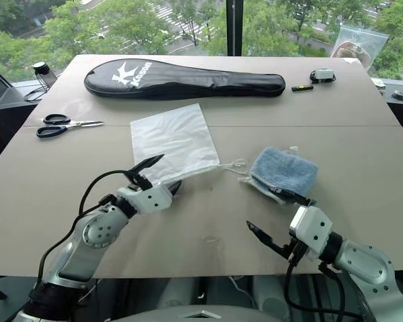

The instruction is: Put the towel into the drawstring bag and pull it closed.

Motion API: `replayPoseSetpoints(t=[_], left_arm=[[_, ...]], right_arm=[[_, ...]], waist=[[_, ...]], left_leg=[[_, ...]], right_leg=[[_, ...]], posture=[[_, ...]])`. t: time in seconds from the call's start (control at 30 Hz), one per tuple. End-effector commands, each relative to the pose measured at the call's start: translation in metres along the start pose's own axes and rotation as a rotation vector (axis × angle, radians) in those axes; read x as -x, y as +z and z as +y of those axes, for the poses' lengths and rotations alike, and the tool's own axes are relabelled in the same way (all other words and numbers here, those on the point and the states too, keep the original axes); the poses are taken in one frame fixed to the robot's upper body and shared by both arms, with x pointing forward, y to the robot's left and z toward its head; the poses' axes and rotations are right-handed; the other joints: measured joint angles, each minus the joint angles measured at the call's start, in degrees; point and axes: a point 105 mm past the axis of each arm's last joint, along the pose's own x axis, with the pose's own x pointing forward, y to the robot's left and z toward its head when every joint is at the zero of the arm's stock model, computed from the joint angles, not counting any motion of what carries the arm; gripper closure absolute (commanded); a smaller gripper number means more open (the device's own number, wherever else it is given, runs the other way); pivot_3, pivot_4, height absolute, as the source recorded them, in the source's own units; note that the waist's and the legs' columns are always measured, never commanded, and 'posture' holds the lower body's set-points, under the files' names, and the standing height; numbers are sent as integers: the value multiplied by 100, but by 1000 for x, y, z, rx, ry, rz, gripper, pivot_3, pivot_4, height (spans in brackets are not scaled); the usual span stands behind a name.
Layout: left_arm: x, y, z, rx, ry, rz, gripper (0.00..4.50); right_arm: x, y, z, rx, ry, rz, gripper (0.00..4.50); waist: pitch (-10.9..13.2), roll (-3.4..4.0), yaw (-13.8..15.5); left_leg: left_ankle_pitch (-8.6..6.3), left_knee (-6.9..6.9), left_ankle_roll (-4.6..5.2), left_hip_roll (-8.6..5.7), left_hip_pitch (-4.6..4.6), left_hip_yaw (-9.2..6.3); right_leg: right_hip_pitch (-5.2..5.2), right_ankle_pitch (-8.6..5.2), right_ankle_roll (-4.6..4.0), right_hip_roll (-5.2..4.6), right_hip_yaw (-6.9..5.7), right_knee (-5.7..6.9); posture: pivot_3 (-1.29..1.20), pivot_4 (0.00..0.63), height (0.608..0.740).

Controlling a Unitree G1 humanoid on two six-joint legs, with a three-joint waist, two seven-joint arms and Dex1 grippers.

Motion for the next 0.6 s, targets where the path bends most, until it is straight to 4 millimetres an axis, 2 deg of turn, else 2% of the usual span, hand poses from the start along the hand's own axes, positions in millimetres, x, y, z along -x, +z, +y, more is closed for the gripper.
replayPoseSetpoints(t=[0.03,0.2,0.37,0.6], left_arm=[[-4,10,6,7,51,-45,40],[-1,9,6,16,59,-34,40],[-12,8,12,-11,92,-10,40],[-25,4,14,51,115,44,40]], right_arm=[[1,13,0,36,0,-31,0],[3,12,0,35,-4,-25,0],[3,10,0,33,-6,-18,0],[1,8,-1,32,-19,-4,0]], waist=[[0,0,-1],[0,0,-5],[-1,-2,12],[-1,-1,2]], left_leg=[[0,0,0,0,0,0],[0,0,0,0,1,-2],[0,3,0,-2,0,-2],[0,4,0,-9,0,-3]], right_leg=[[0,1,2,0,0,0],[0,11,19,1,-2,2],[0,12,20,2,-4,2],[2,12,21,5,-5,4]], posture=[[0,150,740],[0,150,740],[0,150,740],[0,150,740]])
